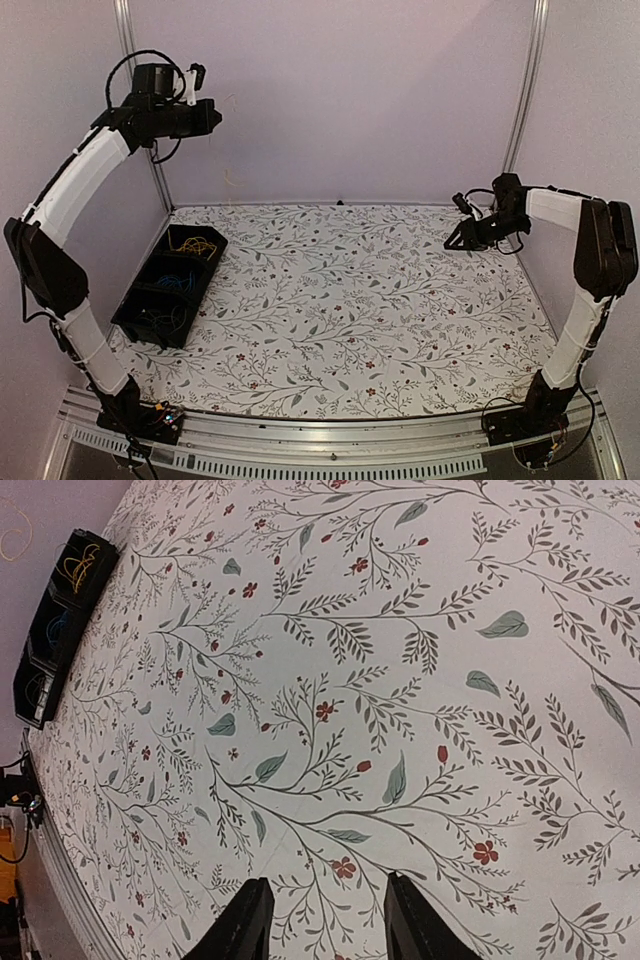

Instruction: Untangle the cables

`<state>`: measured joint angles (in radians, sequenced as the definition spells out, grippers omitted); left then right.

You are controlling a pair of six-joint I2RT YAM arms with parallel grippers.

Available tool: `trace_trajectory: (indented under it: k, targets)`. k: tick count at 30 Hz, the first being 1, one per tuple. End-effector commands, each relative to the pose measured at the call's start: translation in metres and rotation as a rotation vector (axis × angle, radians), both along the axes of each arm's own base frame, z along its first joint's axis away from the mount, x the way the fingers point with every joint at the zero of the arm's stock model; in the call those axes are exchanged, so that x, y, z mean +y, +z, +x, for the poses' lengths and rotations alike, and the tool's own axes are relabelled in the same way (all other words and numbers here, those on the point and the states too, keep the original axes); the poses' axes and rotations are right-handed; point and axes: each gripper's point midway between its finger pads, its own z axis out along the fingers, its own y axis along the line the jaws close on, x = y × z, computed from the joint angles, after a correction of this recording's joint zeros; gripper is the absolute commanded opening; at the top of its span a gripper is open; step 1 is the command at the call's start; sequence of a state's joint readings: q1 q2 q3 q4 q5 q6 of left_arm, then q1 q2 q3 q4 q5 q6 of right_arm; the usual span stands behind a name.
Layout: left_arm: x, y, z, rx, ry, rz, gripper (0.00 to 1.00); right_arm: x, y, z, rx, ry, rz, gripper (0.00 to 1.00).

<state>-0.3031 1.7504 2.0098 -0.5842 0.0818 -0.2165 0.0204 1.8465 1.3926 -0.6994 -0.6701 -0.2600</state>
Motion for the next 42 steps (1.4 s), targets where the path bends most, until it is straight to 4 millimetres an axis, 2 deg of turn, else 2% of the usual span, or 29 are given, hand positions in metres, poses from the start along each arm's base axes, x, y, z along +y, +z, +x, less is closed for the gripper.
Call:
trace_trajectory:
  k: [1, 10, 16, 22, 24, 26, 32, 35, 38, 42]
  targets:
    - [0.038, -0.016, -0.012, 0.061, 0.066, 0.071, 0.0, 0.006, 0.017, -0.008, -0.031, 0.025, 0.024, 0.42]
    - [0.08, -0.077, -0.024, 0.172, 0.171, 0.183, 0.0, 0.005, 0.017, -0.009, -0.03, 0.027, 0.021, 0.43]
    - [0.114, -0.13, -0.028, 0.252, 0.234, 0.25, 0.0, 0.005, 0.013, -0.012, -0.018, 0.026, 0.022, 0.43]
    - [0.137, -0.155, -0.028, 0.309, 0.279, 0.295, 0.0, 0.004, 0.009, -0.016, -0.009, 0.027, 0.016, 0.43]
    - [0.14, -0.153, -0.027, 0.308, 0.289, 0.3, 0.0, 0.004, 0.009, -0.017, -0.01, 0.027, 0.015, 0.43]
    - [0.135, -0.142, -0.025, 0.284, 0.266, 0.279, 0.0, 0.004, 0.009, -0.019, -0.01, 0.027, 0.015, 0.43]
    - [0.085, -0.067, -0.021, 0.09, 0.053, 0.112, 0.0, 0.005, 0.008, -0.02, -0.004, 0.026, 0.022, 0.43]
    - [0.079, -0.044, -0.025, 0.022, 0.03, 0.076, 0.0, 0.006, 0.009, -0.018, -0.005, 0.025, 0.025, 0.43]
    - [0.082, -0.036, -0.028, 0.002, 0.049, 0.082, 0.0, 0.006, 0.011, -0.016, -0.009, 0.027, 0.026, 0.43]
    - [0.094, -0.047, -0.03, 0.038, 0.1, 0.12, 0.0, 0.007, 0.01, -0.017, -0.006, 0.029, 0.029, 0.43]
